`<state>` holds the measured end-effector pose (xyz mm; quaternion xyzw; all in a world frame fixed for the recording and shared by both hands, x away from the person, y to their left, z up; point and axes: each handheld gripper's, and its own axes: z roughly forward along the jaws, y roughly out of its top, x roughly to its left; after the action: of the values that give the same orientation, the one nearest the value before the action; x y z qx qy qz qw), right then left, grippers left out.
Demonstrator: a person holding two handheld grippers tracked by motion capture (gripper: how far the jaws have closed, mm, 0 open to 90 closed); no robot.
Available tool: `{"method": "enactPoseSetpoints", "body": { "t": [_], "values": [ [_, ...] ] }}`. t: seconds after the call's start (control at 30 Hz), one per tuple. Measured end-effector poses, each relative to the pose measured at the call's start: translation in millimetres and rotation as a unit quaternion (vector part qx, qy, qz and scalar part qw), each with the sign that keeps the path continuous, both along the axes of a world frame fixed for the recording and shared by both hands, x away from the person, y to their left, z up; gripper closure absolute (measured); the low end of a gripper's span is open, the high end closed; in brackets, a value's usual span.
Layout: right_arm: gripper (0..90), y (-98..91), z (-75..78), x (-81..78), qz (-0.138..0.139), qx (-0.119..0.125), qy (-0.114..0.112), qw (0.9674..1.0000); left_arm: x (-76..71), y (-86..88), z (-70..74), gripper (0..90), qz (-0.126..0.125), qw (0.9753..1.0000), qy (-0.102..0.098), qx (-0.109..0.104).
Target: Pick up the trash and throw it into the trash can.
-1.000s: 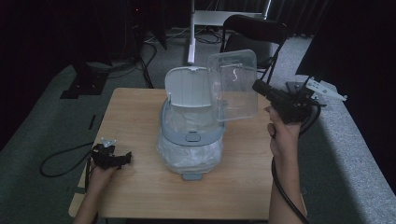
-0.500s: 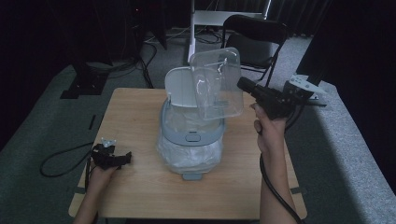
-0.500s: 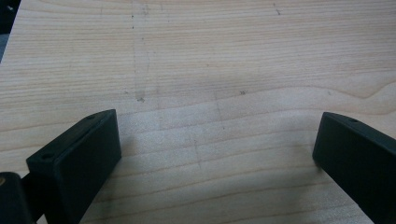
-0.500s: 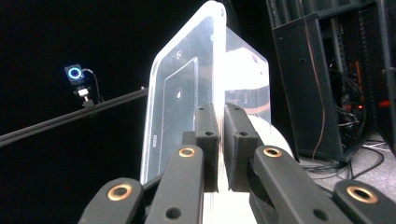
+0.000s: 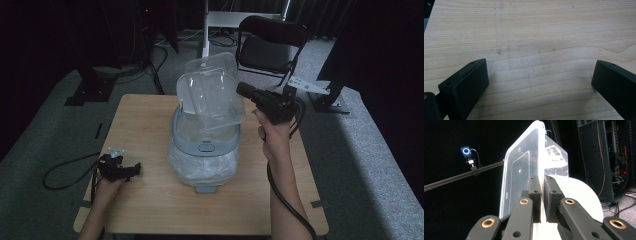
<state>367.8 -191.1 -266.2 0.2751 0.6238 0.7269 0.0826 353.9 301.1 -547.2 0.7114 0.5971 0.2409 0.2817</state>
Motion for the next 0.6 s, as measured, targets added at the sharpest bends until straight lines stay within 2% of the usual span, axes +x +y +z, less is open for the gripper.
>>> {"method": "enactPoseSetpoints", "body": {
  "t": [0.23, 0.6],
  "values": [
    [85.4, 11.6, -1.6, 4.4, 0.001, -0.015, -0.001, 0.9999, -0.2, 0.5, 0.0, 1.8, -0.001, 1.0, 0.0, -0.002],
    [85.4, 20.8, -9.8, 10.4, 0.007, -0.013, 0.006, 0.9999, -0.3, 0.9, 0.1, 1.8, -0.001, 1.0, -0.001, -0.004]
  ]
}}
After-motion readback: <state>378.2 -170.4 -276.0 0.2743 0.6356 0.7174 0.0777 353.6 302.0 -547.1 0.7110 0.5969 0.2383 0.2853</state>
